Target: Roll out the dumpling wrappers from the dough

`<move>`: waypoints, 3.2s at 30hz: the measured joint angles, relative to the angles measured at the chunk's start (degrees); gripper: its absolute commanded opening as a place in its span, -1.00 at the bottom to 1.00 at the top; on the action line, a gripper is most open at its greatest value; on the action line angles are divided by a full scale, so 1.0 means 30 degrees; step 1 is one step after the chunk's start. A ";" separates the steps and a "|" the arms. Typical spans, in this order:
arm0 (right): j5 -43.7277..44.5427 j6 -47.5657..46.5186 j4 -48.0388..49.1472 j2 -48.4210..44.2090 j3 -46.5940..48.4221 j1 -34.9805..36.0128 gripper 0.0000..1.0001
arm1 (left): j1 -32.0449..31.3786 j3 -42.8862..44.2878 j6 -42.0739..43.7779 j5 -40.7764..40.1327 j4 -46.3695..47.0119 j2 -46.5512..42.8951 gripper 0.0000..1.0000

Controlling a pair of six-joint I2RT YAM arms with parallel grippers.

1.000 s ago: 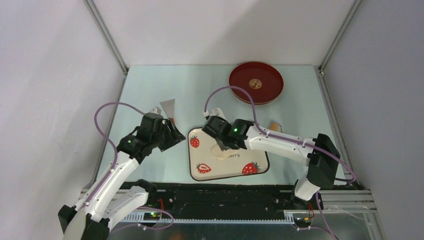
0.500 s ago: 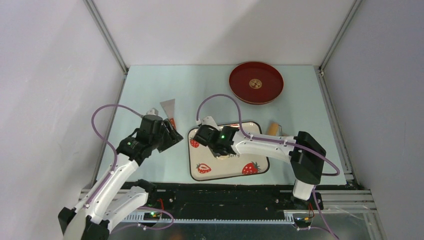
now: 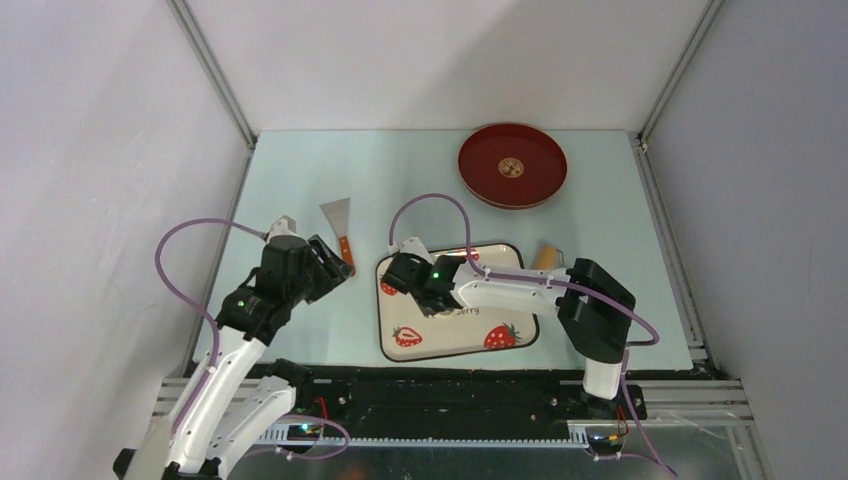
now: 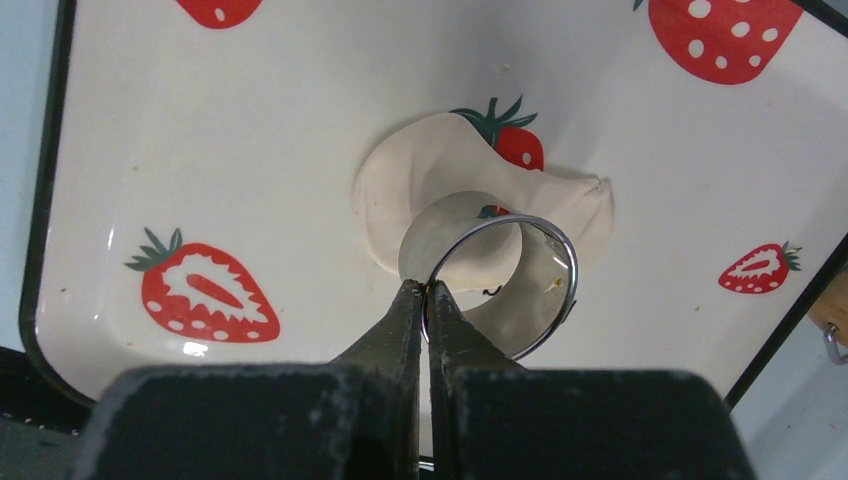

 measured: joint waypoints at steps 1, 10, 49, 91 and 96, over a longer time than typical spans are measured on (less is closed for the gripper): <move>0.0000 0.0000 0.0036 0.0087 0.0000 -0.0036 -1.00 | 0.0000 0.0000 0.0000 0.0000 0.0000 0.0007 0.27; 0.0015 -0.0146 0.0015 0.1129 0.0685 -0.0270 -1.00 | 0.0022 -0.0007 0.0022 0.0036 -0.0058 0.0015 0.27; 0.0328 -0.0029 -0.1617 0.1639 0.2739 0.0182 0.49 | 0.0029 -0.0306 0.0204 0.0175 -0.0080 0.0270 0.26; -1.8280 0.5544 0.8437 -0.2667 -0.7759 -1.1205 -0.49 | -0.5493 0.1151 0.0168 0.7257 0.9566 1.5059 -0.30; -1.8345 0.5544 0.8743 -0.2397 -0.7759 -1.1198 -0.50 | -0.5493 0.1151 0.0168 0.7257 0.9581 1.5059 -0.37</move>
